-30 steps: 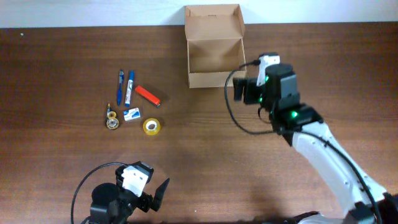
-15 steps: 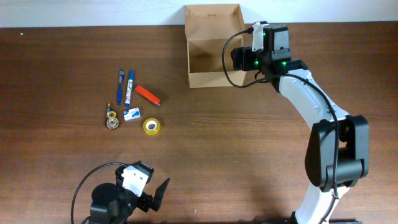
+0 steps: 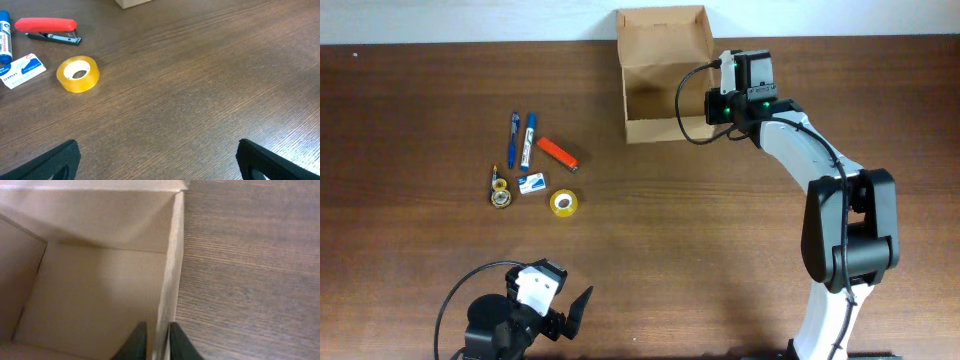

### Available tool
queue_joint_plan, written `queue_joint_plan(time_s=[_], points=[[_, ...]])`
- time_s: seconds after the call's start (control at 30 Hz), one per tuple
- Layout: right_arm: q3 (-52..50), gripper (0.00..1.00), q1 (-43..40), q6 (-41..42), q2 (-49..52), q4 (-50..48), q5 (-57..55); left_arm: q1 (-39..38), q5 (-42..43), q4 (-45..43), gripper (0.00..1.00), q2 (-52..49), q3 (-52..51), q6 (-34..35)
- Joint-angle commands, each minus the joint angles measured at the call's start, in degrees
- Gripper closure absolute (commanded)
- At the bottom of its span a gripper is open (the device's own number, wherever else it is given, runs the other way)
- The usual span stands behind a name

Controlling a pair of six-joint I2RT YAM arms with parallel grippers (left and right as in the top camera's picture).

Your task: Pack container

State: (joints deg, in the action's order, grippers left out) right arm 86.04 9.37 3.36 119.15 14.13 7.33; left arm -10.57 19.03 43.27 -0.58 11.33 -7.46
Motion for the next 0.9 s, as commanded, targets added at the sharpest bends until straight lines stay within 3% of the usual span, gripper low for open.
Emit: queue_joint_plan(time_s=[0.0, 0.13, 0.33, 0.57, 0.67, 0.73, 0.87], points=[[1.09, 0.96, 0.0, 0.02, 0.22, -0.02, -0.46, -0.02, 0.0, -0.11, 0.0, 0.28, -0.79, 0.52], [1.97, 0.96, 0.39, 0.52, -1.7, 3.17, -0.09, -0.02, 0.0, -0.11, 0.0, 0.28, -0.79, 0.52], [5.99, 0.96, 3.41, 8.31, -11.08, 19.45, -5.7, -0.02, 0.0, -0.11, 0.01, 0.28, -0.79, 0.52], [5.97, 0.96, 15.21, 18.64, -21.2, 36.24, -14.53, -0.02, 0.0, -0.11, 0.0, 0.28, -0.79, 0.52], [5.88, 0.96, 18.73, 18.78, -22.21, 43.08, -13.88, -0.02, 0.02, -0.11, 0.0, 0.28, -0.79, 0.52], [4.37, 0.96, 18.75, 17.68, -23.19, 44.7, -10.75, -0.02, 0.0, -0.11, 0.0, 0.28, -0.79, 0.52], [-9.01, 0.96, 18.75, 18.27, -33.31, 39.52, -12.09, -0.02, 0.0, -0.11, 0.0, 0.28, -0.79, 0.52]])
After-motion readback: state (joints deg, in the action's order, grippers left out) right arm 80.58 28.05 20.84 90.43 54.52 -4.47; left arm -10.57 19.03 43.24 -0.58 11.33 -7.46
